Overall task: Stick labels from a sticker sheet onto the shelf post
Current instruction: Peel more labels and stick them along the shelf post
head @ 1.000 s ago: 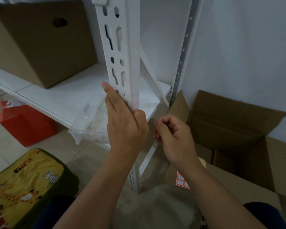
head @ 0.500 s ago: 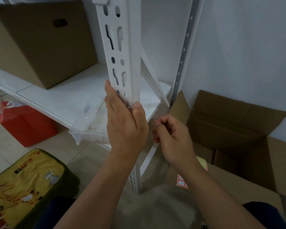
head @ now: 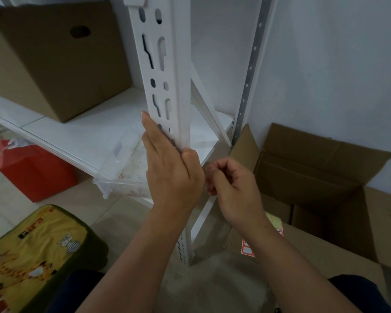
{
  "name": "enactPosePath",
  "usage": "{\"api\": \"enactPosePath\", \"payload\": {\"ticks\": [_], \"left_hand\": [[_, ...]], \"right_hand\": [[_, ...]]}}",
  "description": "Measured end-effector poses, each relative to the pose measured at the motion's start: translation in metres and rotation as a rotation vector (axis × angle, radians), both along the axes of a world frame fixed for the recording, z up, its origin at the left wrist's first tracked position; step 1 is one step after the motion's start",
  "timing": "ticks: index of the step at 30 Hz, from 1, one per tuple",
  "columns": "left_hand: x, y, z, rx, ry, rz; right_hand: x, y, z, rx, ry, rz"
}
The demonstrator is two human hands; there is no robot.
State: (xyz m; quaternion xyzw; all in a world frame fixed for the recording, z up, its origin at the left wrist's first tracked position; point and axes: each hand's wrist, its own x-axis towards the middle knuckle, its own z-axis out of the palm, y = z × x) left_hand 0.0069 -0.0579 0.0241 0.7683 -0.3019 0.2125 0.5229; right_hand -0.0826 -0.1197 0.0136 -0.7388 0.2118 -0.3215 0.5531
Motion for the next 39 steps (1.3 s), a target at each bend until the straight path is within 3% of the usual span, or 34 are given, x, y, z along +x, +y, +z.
{"api": "enactPosePath", "payload": {"ticks": [14,20,26,39], "left_hand": [[0.002,0.002,-0.003,0.042,0.011,-0.024],[0.005,0.009,-0.003,-0.116,0.01,-0.151],[0.005,0.014,-0.002,-0.111,0.059,-0.158],[0.008,0.012,-0.005,-0.129,0.005,-0.19]], "right_hand": [[0.003,-0.002,-0.001,-0.005,-0.029,0.013],[0.013,-0.001,0.002,0.005,-0.058,0.022],[0.031,0.008,0.013,0.018,-0.166,0.082],[0.046,0.004,-0.002,-0.391,-0.237,-0.06]]}}
